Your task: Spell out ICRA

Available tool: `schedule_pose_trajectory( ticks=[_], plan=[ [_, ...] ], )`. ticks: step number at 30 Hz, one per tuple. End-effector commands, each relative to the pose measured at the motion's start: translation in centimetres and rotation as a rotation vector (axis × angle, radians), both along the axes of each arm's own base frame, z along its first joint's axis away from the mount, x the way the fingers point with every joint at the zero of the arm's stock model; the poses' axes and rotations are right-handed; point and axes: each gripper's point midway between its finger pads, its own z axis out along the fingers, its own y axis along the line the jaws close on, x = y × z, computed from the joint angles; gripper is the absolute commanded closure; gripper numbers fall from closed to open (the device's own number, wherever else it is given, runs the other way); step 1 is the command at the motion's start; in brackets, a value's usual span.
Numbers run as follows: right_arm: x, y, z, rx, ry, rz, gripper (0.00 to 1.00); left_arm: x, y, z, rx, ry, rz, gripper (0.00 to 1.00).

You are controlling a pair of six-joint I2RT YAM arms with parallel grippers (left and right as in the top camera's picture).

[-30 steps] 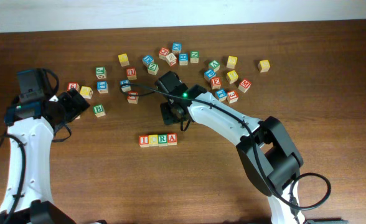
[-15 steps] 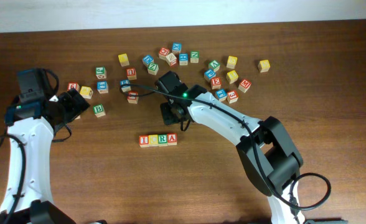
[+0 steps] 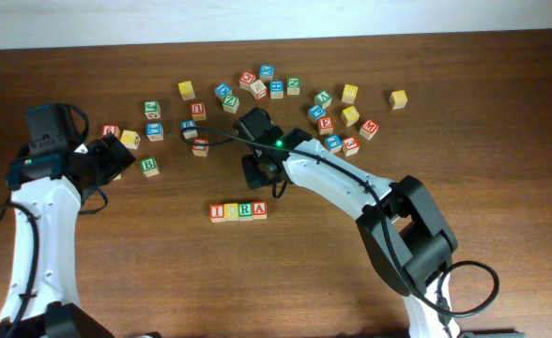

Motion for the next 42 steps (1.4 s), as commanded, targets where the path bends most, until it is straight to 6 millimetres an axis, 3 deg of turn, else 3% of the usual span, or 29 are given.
schedule_pose_trajectory(
  ticks=[1,26,32,37,42],
  plan=[
    [-0.5,0.3,-0.6,0.002,0.02,0.014,0.96,0.0,0.1,0.0,-0.007,-0.002,0.005,0.01],
    [-3.3,0.0,-1.2,0.0,0.145,0.041,0.96,0.0,0.1,0.0,-0.007,-0.002,0.005,0.01],
    [-4.3,1.2,-1.2,-0.005,0.141,0.074,0.96,0.0,0.1,0.0,-0.007,-0.002,0.005,0.01],
    [-3.6,0.4,-1.3,-0.046,0.105,0.056,0.96,0.0,0.1,0.0,-0.007,-0.002,0.005,0.01],
    [-4.8,1.0,-1.3,-0.017,0.156,0.077,0.96,0.0,0.1,0.0,-0.007,-0.002,0.005,0.01]
  ],
)
